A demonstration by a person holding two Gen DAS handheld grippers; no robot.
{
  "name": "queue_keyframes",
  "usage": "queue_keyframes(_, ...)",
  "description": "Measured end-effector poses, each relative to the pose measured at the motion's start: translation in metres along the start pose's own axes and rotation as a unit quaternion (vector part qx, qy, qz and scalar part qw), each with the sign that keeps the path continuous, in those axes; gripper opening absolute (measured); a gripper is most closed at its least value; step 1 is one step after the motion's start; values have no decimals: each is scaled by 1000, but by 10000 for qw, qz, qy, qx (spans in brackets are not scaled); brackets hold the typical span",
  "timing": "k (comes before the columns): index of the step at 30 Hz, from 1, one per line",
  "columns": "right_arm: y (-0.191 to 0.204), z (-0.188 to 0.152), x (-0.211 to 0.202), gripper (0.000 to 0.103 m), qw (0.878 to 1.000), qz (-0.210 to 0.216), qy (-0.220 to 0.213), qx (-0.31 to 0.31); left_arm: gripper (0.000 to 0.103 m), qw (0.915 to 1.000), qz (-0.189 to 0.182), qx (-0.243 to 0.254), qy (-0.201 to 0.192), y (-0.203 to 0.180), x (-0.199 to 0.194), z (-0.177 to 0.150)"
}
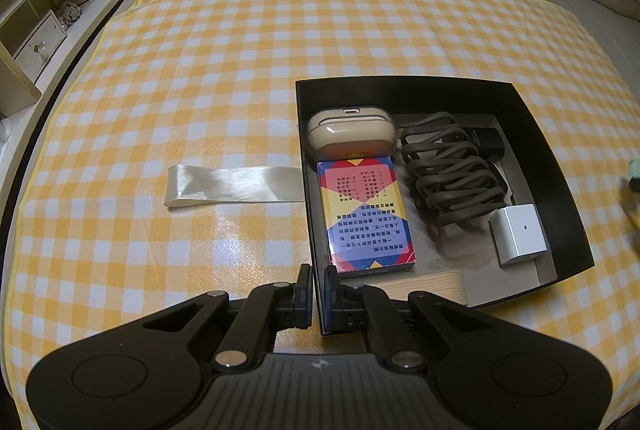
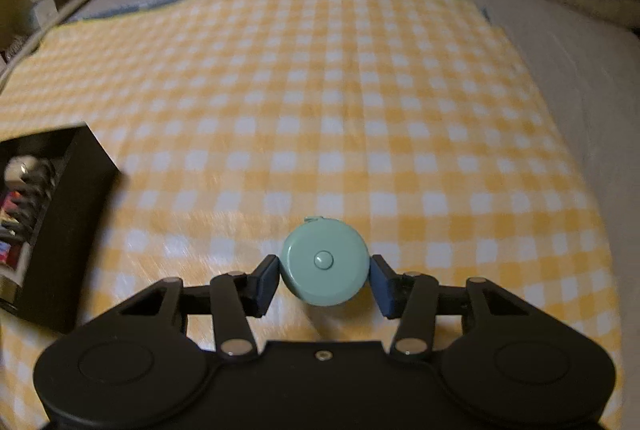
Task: Organize rigid objects
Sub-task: 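Carry the tape measure into the black box beside the white charger, release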
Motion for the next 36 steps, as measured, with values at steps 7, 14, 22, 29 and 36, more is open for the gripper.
queue_keyframes(7,6,28,-41,50,9969,125,-778,-68,5,10000,-12,-3,0,0,0,0)
queue_keyframes(14,21,44,-80,50,9886,423,-1424,-260,5,10000,-13,18,-11,-1,0,-1)
queue_keyframes(22,56,50,-83,50,9826,1086,-1411,-536,5,10000,-18,44,-21,-1,-1,-1)
queue_keyframes(29,117,45,-55,50,9740,1830,-751,-1103,5,9999,-8,105,-51,-1,-2,-2)
queue_keyframes(36,168,47,-29,50,9524,2807,-38,-1190,6,9998,-71,170,-60,2,-6,-3)
Point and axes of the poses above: each gripper's, at about its wrist camera, not at the fingertips, and x roughly the way its jaws point, y to its left, z to its top, the point moved 1 cm from there along x, roughly the way its jaws point, and after that the axes turned 11 degrees about -x, right-handed, at the moved point
